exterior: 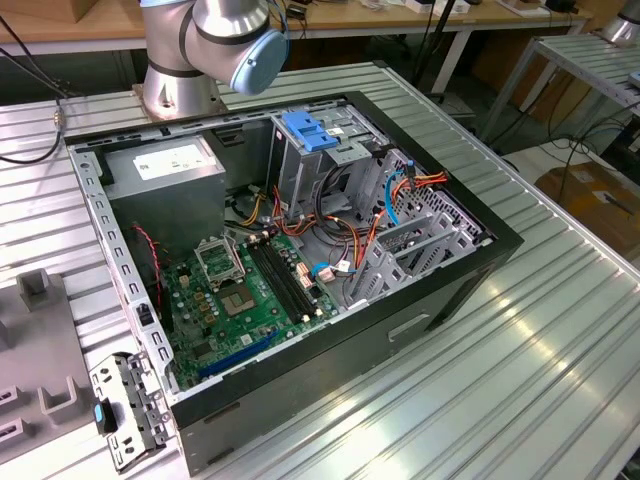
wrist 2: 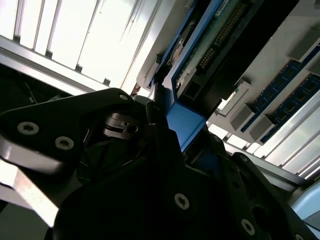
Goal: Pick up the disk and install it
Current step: 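Pick up the disk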
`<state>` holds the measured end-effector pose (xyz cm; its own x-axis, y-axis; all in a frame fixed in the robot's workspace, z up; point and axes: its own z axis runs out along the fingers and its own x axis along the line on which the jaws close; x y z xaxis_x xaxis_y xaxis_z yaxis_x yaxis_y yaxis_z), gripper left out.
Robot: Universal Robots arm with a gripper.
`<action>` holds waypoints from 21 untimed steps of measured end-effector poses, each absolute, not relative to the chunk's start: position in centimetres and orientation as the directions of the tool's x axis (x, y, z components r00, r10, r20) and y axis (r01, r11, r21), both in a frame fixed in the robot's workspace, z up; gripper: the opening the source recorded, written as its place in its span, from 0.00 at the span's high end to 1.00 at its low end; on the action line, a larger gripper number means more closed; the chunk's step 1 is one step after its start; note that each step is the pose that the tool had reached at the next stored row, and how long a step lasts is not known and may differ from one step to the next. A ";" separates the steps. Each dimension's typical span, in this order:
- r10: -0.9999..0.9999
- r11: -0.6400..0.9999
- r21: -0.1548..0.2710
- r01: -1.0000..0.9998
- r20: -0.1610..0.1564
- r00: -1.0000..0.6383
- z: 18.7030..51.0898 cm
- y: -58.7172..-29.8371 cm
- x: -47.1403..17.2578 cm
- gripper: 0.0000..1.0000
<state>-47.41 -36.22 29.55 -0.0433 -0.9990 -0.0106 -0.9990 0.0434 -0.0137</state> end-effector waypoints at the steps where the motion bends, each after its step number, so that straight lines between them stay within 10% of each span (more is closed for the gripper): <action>1: -0.999 0.043 -0.014 -0.999 -0.011 -0.043 29.5 -36.2 -47.4 0.63; 21: -0.999 0.043 -0.014 -0.999 -0.011 -0.042 30.1 -36.2 -47.4 0.63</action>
<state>-47.40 -36.23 30.15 -0.0424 -0.9990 -0.0107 -0.9990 0.0425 -0.0138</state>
